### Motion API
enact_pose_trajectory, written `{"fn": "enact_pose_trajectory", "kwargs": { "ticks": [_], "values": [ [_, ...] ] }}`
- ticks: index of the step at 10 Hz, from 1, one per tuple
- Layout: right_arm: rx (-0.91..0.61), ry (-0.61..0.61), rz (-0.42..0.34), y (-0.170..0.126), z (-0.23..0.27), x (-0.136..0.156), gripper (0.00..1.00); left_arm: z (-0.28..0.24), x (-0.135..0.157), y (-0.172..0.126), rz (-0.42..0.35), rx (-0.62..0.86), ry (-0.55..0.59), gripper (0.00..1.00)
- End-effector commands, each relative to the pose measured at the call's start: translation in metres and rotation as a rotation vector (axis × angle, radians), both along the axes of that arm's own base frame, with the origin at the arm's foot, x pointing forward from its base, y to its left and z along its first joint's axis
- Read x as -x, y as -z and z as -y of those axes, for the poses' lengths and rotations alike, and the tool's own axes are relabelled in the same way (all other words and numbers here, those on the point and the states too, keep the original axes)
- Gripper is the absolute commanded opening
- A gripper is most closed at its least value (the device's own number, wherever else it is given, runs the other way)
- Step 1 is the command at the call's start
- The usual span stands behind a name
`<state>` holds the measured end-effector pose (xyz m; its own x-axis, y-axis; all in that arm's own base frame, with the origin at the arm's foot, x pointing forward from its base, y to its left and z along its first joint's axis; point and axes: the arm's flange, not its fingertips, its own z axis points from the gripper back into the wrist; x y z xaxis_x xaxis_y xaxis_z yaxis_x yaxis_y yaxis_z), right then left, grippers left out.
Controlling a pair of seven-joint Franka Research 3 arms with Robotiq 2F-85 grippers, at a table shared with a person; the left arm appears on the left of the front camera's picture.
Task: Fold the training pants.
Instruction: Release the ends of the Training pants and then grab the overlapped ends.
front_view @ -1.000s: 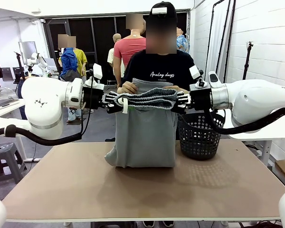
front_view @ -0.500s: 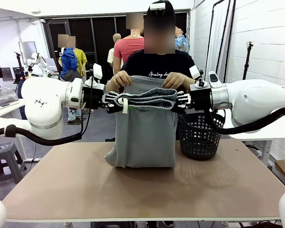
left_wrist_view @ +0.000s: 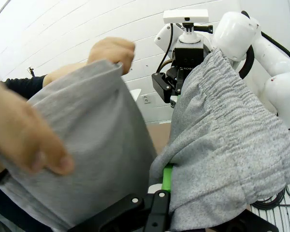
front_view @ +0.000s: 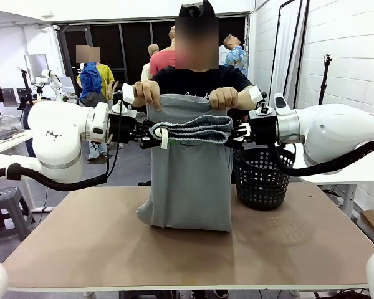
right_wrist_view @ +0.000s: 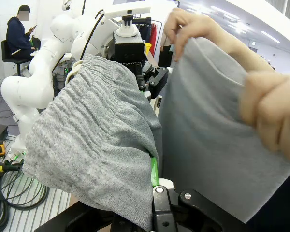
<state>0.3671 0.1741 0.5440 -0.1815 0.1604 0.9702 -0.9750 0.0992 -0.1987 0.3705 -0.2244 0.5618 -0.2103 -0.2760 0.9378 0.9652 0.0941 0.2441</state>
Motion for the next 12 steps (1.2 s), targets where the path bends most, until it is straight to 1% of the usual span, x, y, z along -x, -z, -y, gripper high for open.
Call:
{"fn": "enact_pose_trajectory", "kwargs": {
  "ticks": [1, 12],
  "values": [
    [0.000, -0.006, 0.006, -0.0005, -0.0010, 0.0029, 0.00, 0.0014, 0.0009, -0.0022, -0.004, 0.001, -0.010, 0.00],
    [0.000, -0.006, 0.006, -0.0005, -0.0010, 0.0029, 0.00, 0.0014, 0.0009, -0.0022, -0.004, 0.001, -0.010, 0.00]
  ]
}}
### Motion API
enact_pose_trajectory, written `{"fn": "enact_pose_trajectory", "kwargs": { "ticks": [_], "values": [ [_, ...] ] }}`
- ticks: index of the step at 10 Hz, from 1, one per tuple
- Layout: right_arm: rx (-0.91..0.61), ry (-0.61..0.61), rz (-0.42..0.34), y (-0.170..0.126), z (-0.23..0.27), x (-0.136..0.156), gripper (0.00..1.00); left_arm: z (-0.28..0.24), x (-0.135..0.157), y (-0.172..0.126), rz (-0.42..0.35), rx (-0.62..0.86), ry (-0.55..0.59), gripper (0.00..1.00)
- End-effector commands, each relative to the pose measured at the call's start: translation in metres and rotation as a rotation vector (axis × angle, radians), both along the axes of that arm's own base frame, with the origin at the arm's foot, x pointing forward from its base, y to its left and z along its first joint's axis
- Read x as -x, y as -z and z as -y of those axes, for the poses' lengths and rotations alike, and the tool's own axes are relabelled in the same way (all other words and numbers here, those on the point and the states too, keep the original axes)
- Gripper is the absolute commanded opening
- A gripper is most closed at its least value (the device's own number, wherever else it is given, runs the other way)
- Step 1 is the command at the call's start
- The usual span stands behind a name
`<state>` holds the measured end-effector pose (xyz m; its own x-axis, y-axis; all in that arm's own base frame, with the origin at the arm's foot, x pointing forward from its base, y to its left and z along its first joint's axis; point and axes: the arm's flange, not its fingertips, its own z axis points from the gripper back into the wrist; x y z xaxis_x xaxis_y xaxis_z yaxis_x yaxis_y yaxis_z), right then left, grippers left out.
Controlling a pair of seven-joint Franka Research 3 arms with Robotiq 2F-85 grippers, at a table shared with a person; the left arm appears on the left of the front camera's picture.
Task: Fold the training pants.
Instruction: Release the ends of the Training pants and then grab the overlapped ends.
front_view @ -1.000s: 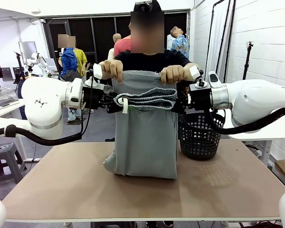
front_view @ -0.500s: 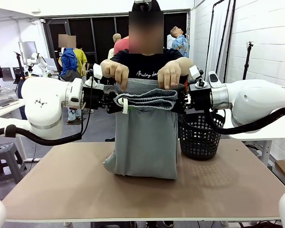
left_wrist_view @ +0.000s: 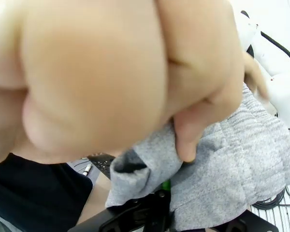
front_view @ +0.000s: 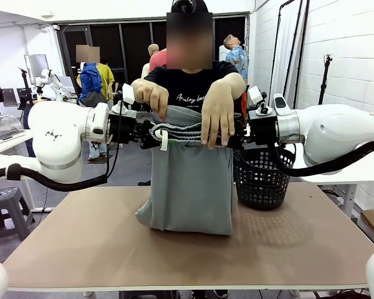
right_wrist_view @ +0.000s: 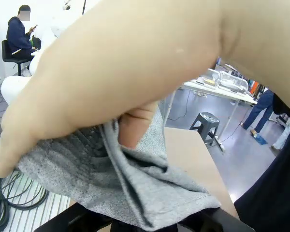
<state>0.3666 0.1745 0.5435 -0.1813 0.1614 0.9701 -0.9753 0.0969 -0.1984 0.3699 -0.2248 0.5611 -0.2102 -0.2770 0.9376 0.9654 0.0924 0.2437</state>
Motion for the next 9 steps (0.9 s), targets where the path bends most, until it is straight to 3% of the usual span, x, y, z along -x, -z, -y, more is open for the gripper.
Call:
{"fn": "enact_pose_trajectory", "kwargs": {
  "ticks": [1, 9],
  "values": [
    [-0.002, -0.004, 0.006, -0.0010, -0.0006, 0.0024, 0.00, 0.0010, 0.0002, -0.0030, -0.003, 0.003, -0.011, 0.00],
    [-0.002, -0.004, 0.006, -0.0010, -0.0006, 0.0024, 0.00, 0.0010, 0.0002, -0.0030, -0.003, 0.003, -0.011, 0.00]
  ]
}}
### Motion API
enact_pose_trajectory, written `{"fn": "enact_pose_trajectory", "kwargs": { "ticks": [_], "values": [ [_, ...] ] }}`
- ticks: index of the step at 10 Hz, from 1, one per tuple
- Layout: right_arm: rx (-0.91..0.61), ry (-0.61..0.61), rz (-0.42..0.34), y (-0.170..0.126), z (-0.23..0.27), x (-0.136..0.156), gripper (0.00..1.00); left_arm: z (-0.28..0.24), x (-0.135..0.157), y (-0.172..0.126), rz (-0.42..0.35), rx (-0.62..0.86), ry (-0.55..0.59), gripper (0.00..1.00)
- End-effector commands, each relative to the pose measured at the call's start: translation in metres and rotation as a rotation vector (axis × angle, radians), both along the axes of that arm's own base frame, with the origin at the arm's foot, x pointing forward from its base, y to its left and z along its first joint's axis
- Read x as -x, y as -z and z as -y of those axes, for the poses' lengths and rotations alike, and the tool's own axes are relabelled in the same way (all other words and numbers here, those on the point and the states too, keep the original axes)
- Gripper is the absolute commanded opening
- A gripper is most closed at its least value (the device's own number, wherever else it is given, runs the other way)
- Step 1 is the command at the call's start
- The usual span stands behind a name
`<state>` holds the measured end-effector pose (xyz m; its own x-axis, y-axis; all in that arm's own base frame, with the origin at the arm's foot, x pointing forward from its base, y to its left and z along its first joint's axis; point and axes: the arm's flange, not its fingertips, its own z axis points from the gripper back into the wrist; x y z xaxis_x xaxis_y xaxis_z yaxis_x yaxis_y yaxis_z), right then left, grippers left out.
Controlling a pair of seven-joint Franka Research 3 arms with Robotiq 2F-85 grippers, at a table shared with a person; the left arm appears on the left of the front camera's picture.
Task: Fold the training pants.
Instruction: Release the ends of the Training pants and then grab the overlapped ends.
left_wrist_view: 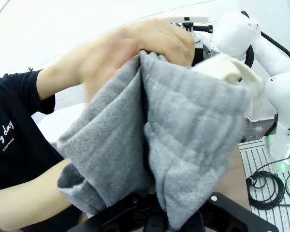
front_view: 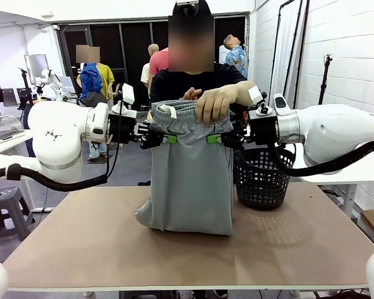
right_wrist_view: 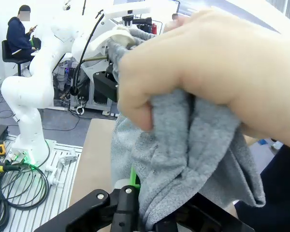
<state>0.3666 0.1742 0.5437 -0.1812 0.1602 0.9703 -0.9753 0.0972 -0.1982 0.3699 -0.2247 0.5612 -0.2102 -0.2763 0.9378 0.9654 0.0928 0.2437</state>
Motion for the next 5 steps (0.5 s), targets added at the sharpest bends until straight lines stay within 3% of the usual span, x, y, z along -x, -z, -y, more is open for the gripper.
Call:
{"fn": "enact_pose_trajectory", "kwargs": {
  "ticks": [1, 5],
  "values": [
    [-0.001, -0.004, 0.006, -0.0008, -0.0008, 0.0025, 0.00, 0.0012, 0.0003, -0.0028, -0.003, 0.002, -0.011, 0.00],
    [-0.001, -0.004, 0.006, -0.0008, -0.0008, 0.0025, 0.00, 0.0012, 0.0003, -0.0028, -0.003, 0.002, -0.011, 0.00]
  ]
}}
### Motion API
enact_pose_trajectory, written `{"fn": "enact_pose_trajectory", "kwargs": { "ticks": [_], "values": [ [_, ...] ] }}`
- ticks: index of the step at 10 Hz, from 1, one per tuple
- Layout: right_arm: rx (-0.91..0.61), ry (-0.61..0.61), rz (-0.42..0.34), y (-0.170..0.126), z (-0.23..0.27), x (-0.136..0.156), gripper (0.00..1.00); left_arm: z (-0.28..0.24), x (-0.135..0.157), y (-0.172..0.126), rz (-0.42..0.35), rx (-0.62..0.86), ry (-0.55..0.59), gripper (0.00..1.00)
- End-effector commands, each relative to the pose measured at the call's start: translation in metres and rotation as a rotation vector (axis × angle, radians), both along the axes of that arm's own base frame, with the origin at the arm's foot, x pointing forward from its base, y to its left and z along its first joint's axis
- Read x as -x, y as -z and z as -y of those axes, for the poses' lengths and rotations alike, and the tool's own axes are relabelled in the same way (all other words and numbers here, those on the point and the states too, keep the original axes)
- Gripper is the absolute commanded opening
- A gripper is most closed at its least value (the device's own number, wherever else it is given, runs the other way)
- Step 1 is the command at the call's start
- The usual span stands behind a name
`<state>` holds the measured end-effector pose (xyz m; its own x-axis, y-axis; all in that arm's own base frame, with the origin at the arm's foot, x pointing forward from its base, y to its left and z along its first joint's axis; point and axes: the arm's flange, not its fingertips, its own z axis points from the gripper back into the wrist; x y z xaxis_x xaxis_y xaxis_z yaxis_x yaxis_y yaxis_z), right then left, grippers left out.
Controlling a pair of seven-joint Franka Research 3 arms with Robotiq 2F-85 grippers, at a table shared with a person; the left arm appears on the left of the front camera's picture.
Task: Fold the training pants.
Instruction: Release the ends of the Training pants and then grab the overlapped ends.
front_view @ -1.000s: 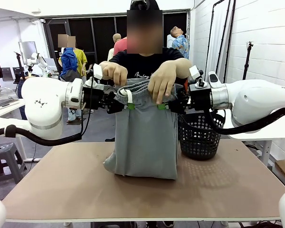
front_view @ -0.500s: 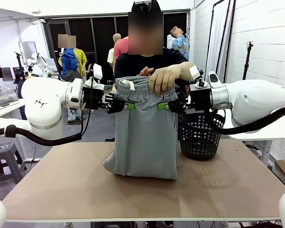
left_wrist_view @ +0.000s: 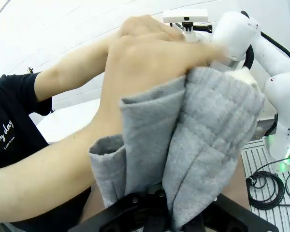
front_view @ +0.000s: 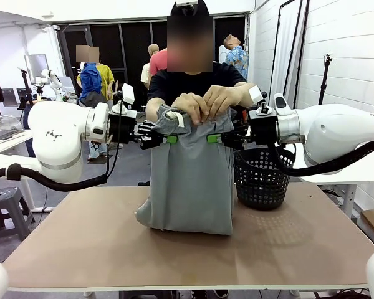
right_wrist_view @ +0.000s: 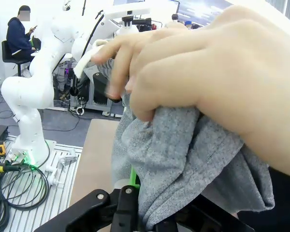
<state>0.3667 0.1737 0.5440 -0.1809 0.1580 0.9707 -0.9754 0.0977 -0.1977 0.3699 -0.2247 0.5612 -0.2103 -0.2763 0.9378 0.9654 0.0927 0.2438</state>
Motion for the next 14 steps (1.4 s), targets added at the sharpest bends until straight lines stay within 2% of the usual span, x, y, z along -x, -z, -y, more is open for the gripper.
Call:
{"fn": "enact_pose_trajectory", "kwargs": {
  "ticks": [1, 14],
  "values": [
    [0.002, -0.004, 0.007, -0.0005, -0.0013, 0.0025, 0.00, 0.0011, 0.0002, -0.0028, -0.004, 0.002, -0.011, 0.00],
    [0.002, -0.004, 0.007, -0.0005, -0.0013, 0.0025, 0.00, 0.0011, 0.0002, -0.0028, -0.004, 0.002, -0.011, 0.00]
  ]
}}
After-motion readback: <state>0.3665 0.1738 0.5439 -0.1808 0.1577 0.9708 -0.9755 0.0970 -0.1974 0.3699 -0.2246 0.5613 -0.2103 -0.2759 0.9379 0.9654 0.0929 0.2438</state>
